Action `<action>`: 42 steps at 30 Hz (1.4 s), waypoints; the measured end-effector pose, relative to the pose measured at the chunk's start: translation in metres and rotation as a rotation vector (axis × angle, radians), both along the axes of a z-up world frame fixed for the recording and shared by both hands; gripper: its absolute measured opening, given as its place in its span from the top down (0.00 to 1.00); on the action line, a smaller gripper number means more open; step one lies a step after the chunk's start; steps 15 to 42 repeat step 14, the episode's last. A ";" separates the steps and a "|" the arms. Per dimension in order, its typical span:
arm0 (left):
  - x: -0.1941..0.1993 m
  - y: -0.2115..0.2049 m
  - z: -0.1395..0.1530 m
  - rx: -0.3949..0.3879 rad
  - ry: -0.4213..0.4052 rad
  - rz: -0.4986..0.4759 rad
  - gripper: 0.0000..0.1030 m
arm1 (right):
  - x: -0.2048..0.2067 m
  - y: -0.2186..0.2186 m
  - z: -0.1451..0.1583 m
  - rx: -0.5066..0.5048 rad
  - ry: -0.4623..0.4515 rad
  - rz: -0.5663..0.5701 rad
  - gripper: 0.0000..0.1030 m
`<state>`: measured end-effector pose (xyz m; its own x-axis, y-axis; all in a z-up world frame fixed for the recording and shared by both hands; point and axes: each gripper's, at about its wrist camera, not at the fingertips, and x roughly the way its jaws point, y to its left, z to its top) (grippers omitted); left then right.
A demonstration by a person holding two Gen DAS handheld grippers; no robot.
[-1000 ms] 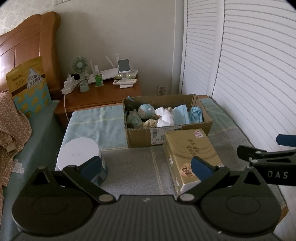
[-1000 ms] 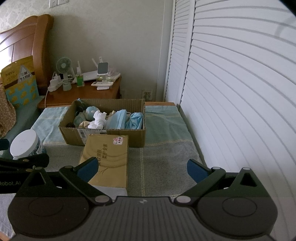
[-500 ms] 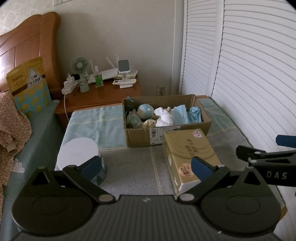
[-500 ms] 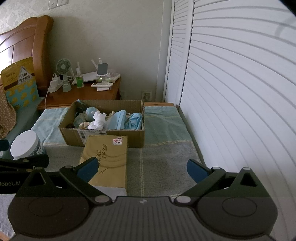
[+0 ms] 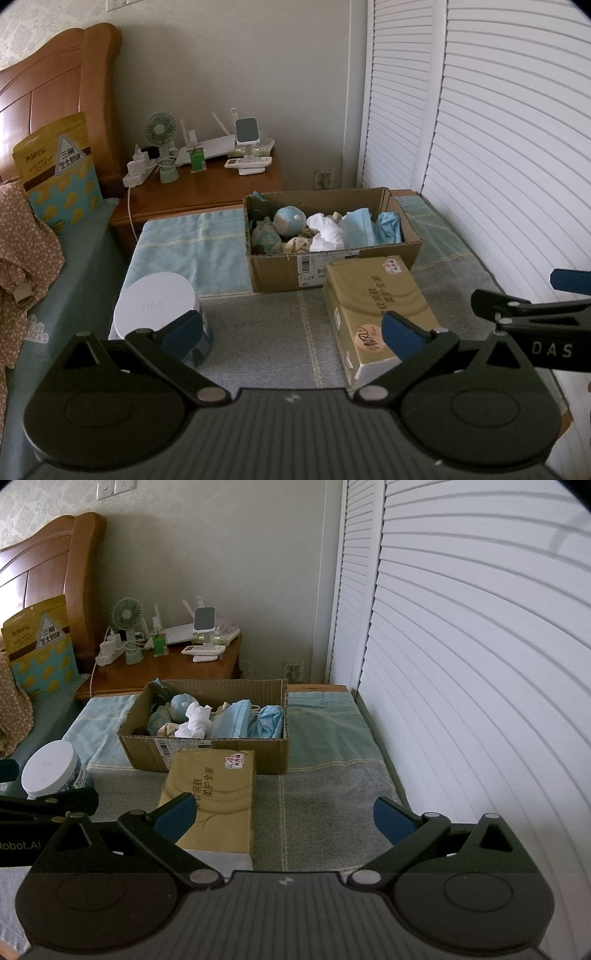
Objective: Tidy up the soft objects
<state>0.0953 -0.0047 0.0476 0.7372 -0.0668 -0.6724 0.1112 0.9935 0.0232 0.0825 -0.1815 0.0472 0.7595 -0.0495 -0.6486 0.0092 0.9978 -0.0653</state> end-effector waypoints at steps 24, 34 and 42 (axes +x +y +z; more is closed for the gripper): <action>0.000 -0.002 0.000 -0.007 0.003 -0.001 0.01 | -0.001 -0.003 0.001 0.002 -0.002 -0.001 0.00; 0.000 -0.002 0.000 -0.007 0.003 -0.001 0.01 | -0.001 -0.003 0.001 0.002 -0.002 -0.001 0.00; 0.000 -0.002 0.000 -0.007 0.003 -0.001 0.01 | -0.001 -0.003 0.001 0.002 -0.002 -0.001 0.00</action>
